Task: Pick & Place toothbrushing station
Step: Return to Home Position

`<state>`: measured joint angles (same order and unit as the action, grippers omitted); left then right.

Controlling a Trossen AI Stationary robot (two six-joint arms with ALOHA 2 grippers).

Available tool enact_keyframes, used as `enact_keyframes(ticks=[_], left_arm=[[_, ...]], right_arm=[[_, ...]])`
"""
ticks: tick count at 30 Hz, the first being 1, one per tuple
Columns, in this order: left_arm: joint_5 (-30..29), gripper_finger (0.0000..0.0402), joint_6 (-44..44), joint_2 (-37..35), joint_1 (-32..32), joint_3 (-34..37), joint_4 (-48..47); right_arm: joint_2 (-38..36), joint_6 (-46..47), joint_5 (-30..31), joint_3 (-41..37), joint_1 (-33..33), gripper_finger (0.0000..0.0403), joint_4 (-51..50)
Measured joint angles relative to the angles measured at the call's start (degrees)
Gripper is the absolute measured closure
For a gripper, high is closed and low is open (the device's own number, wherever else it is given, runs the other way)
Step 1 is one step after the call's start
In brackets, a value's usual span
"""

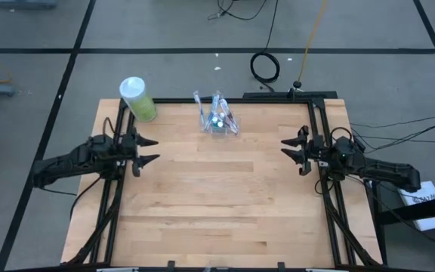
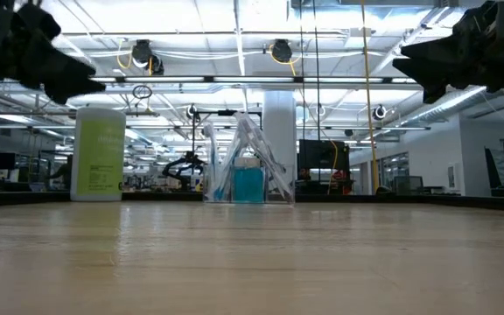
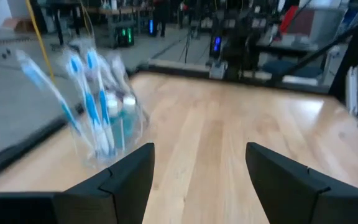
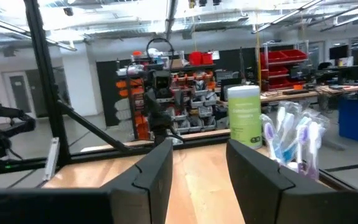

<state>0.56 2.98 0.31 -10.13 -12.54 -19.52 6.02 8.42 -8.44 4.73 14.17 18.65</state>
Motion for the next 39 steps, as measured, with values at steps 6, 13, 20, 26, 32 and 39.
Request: enact_keyframes(ticks=[6,13,20,26,32,39], left_arm=[[-0.5,0.0146,2.2,0.0,0.8,4.8,5.4],[1.0,0.0146,3.0,0.1,3.0,10.1,16.3],[0.9,0.0146,2.0,1.2,6.0,11.7,20.5],[0.7,0.0146,0.0,1.3,6.6,11.7,20.5],[0.7,0.0146,-3.1,1.3,6.6,11.7,20.4],[0.6,0.0146,-2.8,1.3,6.6,11.7,20.3]], right_arm=[[-6.0,-1.8,6.4,0.0,0.0,0.0261,-8.9],[-5.9,-1.8,6.9,0.5,0.0,0.0261,-10.1],[-5.8,-2.0,6.7,0.3,0.0,0.0261,-10.5],[-5.8,1.2,6.8,-0.4,0.0,0.0261,-9.9],[-5.8,1.2,6.8,-1.0,0.0,0.0261,-10.0],[-5.8,1.2,6.9,-1.0,0.0,0.0261,-9.9]])
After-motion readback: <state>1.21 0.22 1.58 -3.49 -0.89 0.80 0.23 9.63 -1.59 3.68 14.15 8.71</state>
